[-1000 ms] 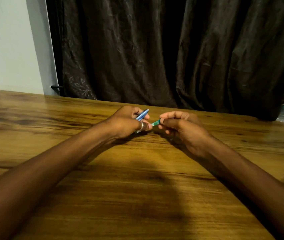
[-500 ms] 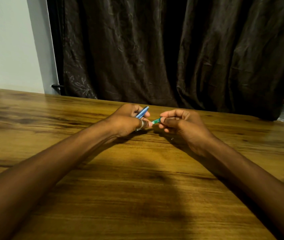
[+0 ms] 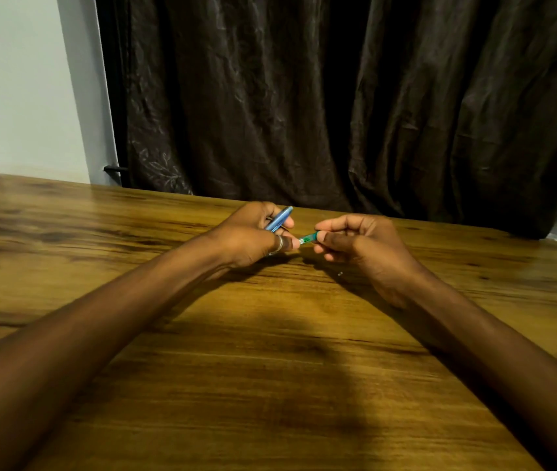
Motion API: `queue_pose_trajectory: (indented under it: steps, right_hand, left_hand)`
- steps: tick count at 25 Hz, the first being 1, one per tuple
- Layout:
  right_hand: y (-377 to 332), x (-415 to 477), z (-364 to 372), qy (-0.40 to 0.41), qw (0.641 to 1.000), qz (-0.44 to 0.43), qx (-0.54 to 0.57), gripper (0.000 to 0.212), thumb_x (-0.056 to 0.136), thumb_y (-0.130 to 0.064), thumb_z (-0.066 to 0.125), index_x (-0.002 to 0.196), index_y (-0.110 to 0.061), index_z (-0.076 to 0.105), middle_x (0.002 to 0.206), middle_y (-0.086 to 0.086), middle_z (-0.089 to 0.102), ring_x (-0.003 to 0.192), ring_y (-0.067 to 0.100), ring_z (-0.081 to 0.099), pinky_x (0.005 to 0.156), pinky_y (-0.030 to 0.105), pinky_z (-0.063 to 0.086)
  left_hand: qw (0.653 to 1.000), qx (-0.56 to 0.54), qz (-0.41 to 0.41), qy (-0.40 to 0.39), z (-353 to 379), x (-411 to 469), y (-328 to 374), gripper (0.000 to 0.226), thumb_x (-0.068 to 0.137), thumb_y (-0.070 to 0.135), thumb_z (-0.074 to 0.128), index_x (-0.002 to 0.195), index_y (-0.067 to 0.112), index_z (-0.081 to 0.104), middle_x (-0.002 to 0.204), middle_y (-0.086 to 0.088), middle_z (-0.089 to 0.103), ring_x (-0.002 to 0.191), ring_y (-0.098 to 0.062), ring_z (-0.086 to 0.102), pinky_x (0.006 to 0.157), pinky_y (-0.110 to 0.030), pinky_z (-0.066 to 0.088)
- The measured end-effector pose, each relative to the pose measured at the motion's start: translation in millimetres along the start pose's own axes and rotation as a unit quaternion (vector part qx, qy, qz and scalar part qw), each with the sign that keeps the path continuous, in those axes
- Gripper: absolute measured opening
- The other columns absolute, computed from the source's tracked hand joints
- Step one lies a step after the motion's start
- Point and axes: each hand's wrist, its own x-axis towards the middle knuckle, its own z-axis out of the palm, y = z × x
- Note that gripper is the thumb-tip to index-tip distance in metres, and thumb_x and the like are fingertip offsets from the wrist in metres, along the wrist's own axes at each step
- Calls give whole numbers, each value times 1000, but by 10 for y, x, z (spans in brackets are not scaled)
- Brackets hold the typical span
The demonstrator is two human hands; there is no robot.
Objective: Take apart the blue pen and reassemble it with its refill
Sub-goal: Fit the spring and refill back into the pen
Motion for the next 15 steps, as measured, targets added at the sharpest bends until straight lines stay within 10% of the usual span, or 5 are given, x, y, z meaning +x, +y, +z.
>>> queue_pose_trajectory:
  steps: [15]
  right_hand:
    - [-37, -64, 12, -18, 999, -19, -46, 15, 88, 6, 67, 96, -4, 75, 72, 7, 78, 64, 8, 72, 61, 17, 56]
  left_hand:
    - [1000, 8, 3, -30, -8, -22, 26, 33, 86, -1, 75, 113, 11, 60, 94, -7, 74, 82, -12, 69, 68, -16, 57]
